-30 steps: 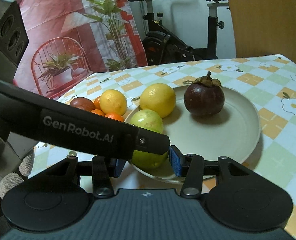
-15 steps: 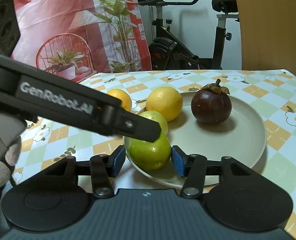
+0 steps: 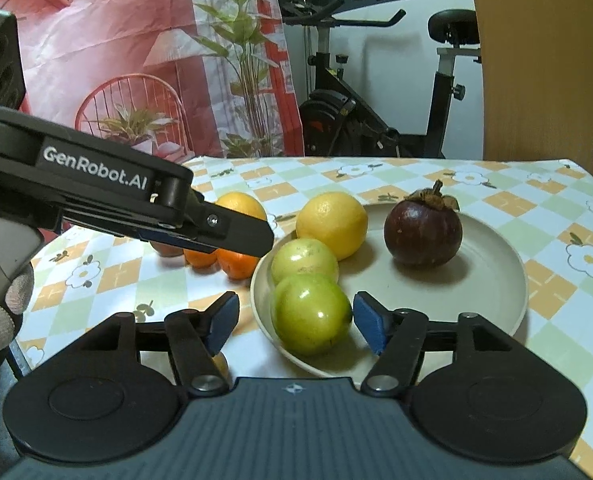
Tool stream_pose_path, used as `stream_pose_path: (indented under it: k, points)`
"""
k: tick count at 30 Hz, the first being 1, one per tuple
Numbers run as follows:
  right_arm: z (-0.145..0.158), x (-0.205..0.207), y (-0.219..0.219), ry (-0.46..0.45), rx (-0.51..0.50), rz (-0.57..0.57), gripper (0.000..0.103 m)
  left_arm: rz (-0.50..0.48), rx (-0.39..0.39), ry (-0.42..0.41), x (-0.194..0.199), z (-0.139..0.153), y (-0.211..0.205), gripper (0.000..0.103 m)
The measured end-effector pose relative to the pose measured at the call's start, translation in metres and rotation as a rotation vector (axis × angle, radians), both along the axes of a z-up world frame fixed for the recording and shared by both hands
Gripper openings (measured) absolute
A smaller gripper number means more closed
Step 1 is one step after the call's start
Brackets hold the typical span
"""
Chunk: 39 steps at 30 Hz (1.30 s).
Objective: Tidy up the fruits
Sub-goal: 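Move the left tool to the red apple in the fruit pile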
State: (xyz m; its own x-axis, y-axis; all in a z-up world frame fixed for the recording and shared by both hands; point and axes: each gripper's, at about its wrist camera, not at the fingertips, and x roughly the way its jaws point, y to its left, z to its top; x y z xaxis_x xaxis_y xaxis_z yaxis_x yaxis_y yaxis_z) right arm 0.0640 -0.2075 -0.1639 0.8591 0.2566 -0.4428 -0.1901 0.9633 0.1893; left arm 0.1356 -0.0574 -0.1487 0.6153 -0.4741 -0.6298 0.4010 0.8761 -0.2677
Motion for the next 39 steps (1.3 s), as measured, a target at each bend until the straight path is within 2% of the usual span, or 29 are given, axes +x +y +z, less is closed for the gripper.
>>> stream_pose_path:
  k: [11,17,23,27,32,39]
  points:
    - [0.003,-0.002,-0.002,-0.032,0.0,-0.01,0.067,0.058,0.002,0.004,0.006,-0.001,0.011,0.054]
    - [0.004,-0.003,-0.005,-0.04,0.003,-0.011,0.067,0.097,0.014,-0.029,0.01,0.006,0.025,0.054]
    - [0.007,-0.003,-0.006,-0.052,0.004,-0.023,0.067,0.212,-0.002,-0.056,0.023,0.024,0.064,0.054]
    - [0.012,-0.001,-0.006,-0.058,0.008,-0.025,0.067,0.291,0.017,-0.068,0.033,0.038,0.095,0.054]
    - [0.021,0.009,-0.003,-0.055,0.024,-0.009,0.067,0.294,0.03,-0.071,0.043,0.049,0.118,0.054]
    - [0.04,0.036,0.023,-0.058,0.001,0.074,0.067,0.256,0.052,-0.01,0.065,0.041,0.132,0.054]
